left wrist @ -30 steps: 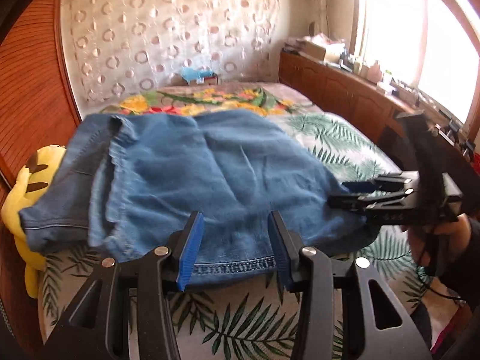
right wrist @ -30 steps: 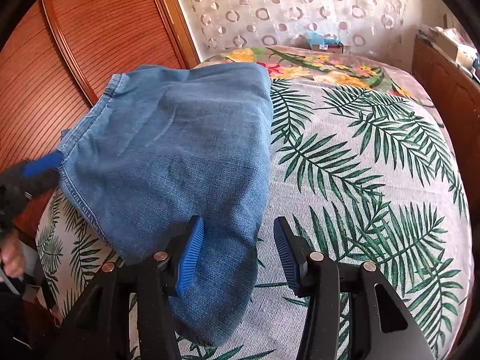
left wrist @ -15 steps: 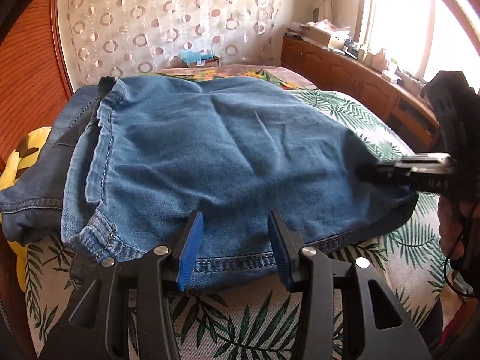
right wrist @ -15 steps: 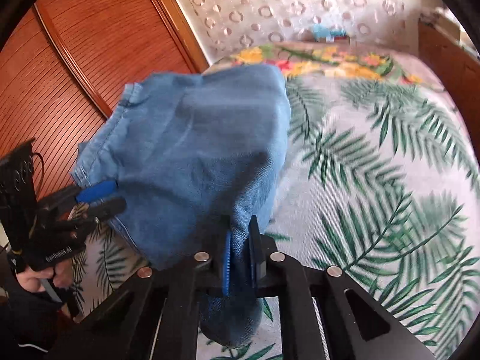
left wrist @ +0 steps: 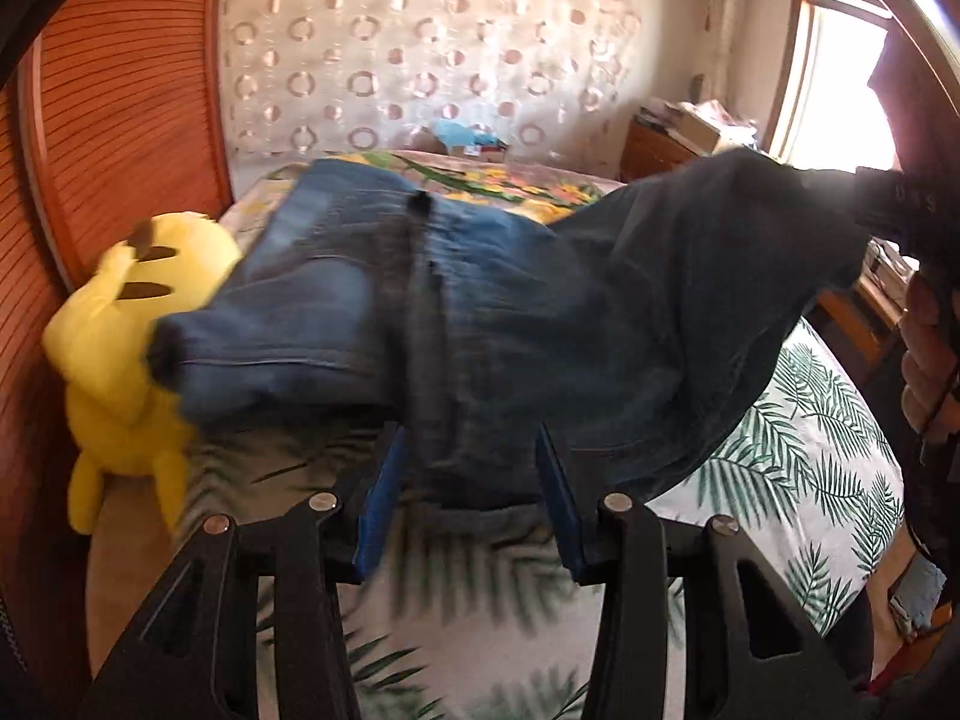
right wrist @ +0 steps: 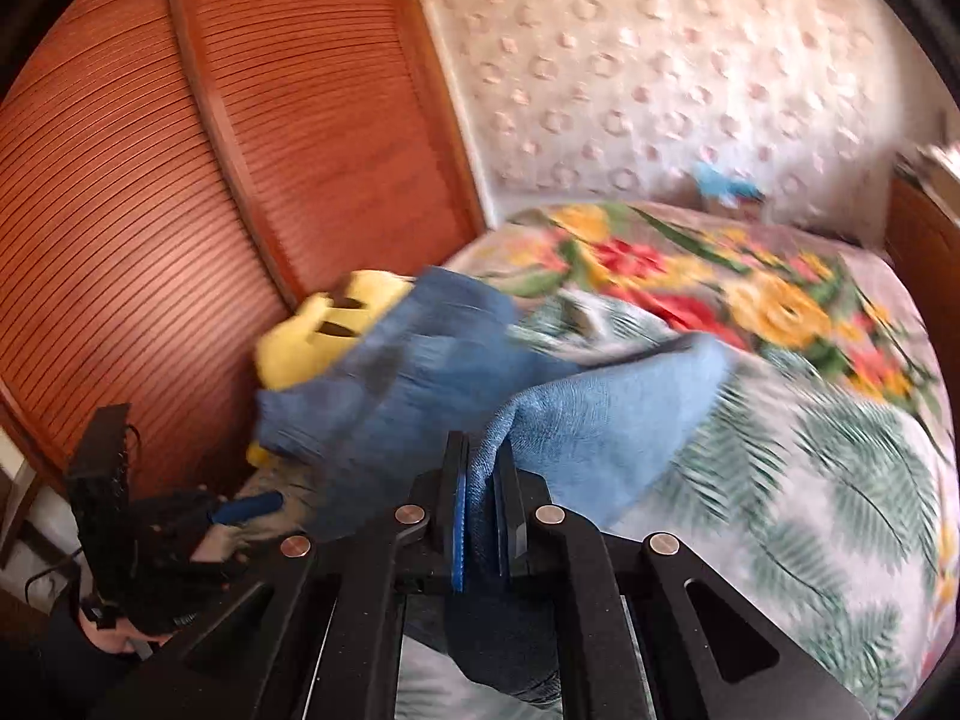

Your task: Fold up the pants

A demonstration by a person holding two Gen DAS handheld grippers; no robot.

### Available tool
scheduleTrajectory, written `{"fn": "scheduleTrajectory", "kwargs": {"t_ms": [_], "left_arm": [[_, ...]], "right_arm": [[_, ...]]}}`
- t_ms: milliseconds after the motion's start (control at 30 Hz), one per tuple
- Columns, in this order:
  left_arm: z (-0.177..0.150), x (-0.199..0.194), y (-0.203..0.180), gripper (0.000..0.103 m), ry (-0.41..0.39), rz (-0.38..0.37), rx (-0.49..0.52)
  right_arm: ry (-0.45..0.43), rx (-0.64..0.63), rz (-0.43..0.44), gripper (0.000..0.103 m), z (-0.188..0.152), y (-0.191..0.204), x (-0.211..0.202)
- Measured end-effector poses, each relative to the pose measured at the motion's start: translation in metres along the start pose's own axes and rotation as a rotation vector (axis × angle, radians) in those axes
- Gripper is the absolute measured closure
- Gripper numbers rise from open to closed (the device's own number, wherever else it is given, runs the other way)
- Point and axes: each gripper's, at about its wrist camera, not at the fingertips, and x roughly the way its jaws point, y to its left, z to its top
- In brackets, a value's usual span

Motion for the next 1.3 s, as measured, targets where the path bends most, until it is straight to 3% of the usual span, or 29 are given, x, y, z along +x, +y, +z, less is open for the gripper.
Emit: {"fn": "scheduleTrajectory", "kwargs": {"t_ms": [167,300,433,567,667,733,867,967,1133,1300], "left_arm": [[-0.004,-0.028,0.03,0.058,-0.034,0.056,-0.03],[-0.008,-0.04,0.051,0.058,-0.047,0.096,-0.057],[-0.013,-0.044,0.068,0.058,-0.047,0.12,-0.095],[-0.011,-0.042,0.074,0.058,-0.049,0.121,-0.112],[-0.005,-0.042,0.071,0.057,-0.06,0.116,-0.113],[0.001,-0.042,0.066,0.057,-0.072,0.106,-0.108],[0.015,-0.042,0.059,0.057,-0.096,0.082,-0.094],[0.023,-0.038,0.049,0.056,-0.096,0.055,-0.08],[0.027,-0.012,0.031,0.054,-0.036,-0.025,-0.044],[0.024,0.022,0.014,0.054,0.047,-0.083,-0.022]], "right_arm": [[0.032,-0.105,0.115,0.096,-0.006,0.063,0.035],[0.121,-0.13,0.217,0.097,-0.03,0.091,0.065],[0.224,-0.13,0.229,0.096,-0.065,0.091,0.091],[0.232,-0.09,0.238,0.094,-0.071,0.08,0.09],[0.219,-0.099,0.244,0.078,-0.066,0.079,0.067],[0.187,-0.132,0.243,0.064,-0.063,0.078,0.049],[0.118,-0.151,0.219,0.057,-0.053,0.066,0.011],[0.075,-0.155,0.146,0.055,-0.054,0.046,-0.003],[0.104,-0.114,-0.003,0.05,-0.052,-0.007,0.029],[0.146,-0.029,-0.001,0.049,-0.045,-0.048,0.081]]}}
